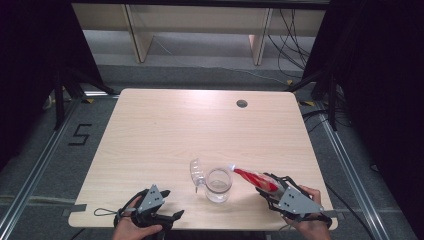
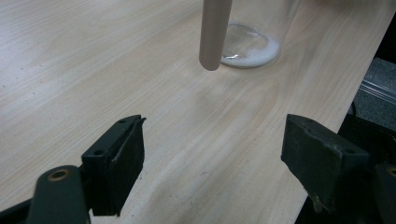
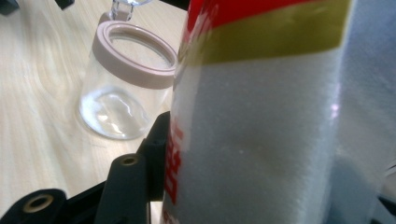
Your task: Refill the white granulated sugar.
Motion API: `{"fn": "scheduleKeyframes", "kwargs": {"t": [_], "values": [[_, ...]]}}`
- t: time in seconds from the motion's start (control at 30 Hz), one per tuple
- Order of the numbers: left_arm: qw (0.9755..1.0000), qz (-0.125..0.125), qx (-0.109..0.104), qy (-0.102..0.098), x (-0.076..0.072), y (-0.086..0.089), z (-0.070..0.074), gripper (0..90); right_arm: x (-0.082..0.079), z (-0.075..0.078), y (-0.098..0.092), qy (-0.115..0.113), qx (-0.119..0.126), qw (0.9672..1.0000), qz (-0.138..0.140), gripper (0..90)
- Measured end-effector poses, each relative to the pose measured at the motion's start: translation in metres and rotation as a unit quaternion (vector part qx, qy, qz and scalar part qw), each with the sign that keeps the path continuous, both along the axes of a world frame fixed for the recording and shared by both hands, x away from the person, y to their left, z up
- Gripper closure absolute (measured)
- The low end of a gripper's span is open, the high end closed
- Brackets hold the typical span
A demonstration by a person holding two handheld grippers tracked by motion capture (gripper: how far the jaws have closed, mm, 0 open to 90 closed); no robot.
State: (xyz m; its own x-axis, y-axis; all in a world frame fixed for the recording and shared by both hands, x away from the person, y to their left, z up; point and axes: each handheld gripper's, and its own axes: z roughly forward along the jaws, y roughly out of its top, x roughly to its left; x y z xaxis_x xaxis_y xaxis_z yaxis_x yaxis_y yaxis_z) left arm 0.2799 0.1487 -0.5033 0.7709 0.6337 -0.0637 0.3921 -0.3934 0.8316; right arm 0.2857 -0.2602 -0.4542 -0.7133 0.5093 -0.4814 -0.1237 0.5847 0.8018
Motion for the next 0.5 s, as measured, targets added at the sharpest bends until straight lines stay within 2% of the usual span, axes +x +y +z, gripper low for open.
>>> {"fn": "scheduleKeyframes", "kwargs": {"t": [0.07,0.13,0.17,0.27,0.3,0.33,0.4,0.43,0.5], "values": [[1.0000,0.000,0.000,0.000,0.000,0.000,0.000,20.9,-0.001,0.001,0.001,-0.008,-0.013,0.9999,-0.002,51.8],[1.0000,0.001,0.004,0.001,0.000,0.000,0.000,20.9,-0.002,0.003,0.004,-0.023,-0.035,0.9991,0.002,51.9],[1.0000,-0.001,0.009,0.001,0.000,0.001,0.000,20.9,-0.001,0.004,0.004,-0.029,-0.045,0.9986,0.003,51.9],[1.0000,0.001,0.004,0.001,0.000,0.000,0.000,20.9,-0.002,0.005,0.007,-0.048,-0.072,0.9962,0.003,51.9],[1.0000,0.000,0.007,0.001,0.000,0.000,0.000,20.9,-0.002,0.006,0.009,-0.059,-0.091,0.9941,0.002,52.0],[1.0000,0.001,0.008,0.001,0.000,0.000,0.000,20.9,-0.003,0.005,0.010,-0.056,-0.095,0.9939,-0.001,52.0],[0.9999,0.002,0.012,-0.002,0.001,0.001,0.000,20.9,-0.004,0.007,0.013,-0.068,-0.119,0.9906,0.005,52.0],[0.9999,0.001,0.011,-0.002,0.001,0.000,0.000,20.9,-0.004,0.007,0.014,-0.071,-0.122,0.9900,0.005,52.0],[1.0000,-0.001,0.008,0.002,0.000,0.000,0.000,20.9,-0.005,0.008,0.017,-0.082,-0.138,0.9870,0.011,52.1]]}}
